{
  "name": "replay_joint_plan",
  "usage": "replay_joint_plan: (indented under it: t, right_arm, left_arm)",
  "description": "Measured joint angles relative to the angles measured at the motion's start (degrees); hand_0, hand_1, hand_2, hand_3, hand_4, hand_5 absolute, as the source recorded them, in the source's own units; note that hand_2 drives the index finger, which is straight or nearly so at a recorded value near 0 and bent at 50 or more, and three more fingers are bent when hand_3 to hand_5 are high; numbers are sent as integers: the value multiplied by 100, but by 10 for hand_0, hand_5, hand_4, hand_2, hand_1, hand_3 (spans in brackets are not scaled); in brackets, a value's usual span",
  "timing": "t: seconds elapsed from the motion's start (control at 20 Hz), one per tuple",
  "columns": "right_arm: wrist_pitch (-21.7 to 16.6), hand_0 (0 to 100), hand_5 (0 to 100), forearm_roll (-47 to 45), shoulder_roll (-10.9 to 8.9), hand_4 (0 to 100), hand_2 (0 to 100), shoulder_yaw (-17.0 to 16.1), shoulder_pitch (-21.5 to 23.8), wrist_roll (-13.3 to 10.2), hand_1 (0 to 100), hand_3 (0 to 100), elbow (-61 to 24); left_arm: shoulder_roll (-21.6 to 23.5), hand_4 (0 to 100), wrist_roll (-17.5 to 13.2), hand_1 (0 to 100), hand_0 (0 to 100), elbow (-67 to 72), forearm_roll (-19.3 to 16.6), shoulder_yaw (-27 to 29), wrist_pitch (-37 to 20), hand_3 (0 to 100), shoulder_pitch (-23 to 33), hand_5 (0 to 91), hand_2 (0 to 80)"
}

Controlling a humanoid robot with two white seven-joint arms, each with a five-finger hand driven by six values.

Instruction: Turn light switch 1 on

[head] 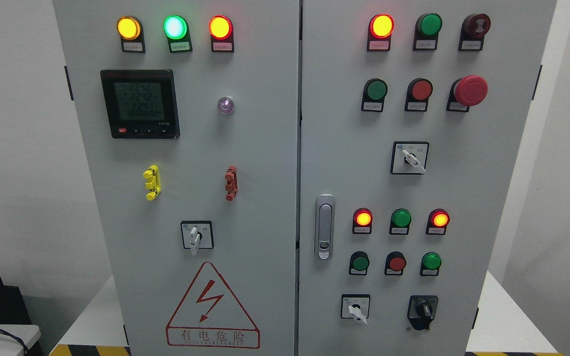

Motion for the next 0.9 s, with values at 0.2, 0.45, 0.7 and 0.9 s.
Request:
replay_joint_plan:
  t: [0.2, 0.45, 0.7, 0.9]
  right_arm:
    - [0, 120, 0, 0, 0, 0, 0, 0, 0, 1, 389, 0, 0]
    - [0, 120, 0, 0, 0, 0, 0, 0, 0, 15, 389, 0, 0]
    - [0, 120, 0, 0, 0, 0, 0, 0, 0, 18, 389, 0, 1]
    - [0, 120, 0, 0, 1, 0, 0, 0, 0, 9, 389, 0, 1]
  left_arm:
    - [18, 521, -262, 289, 188, -657, 29, 175, -72, 470, -36, 263, 279]
    - [31, 549, -350, 286, 169, -1431, 60, 276, -84, 518, -206, 284, 341]
    - [41, 584, -360, 274, 164, -2238, 77, 210, 84, 566, -363, 333, 380]
    - [45, 621, -360, 273, 165, -2901, 84, 55, 309, 621, -518, 386, 405]
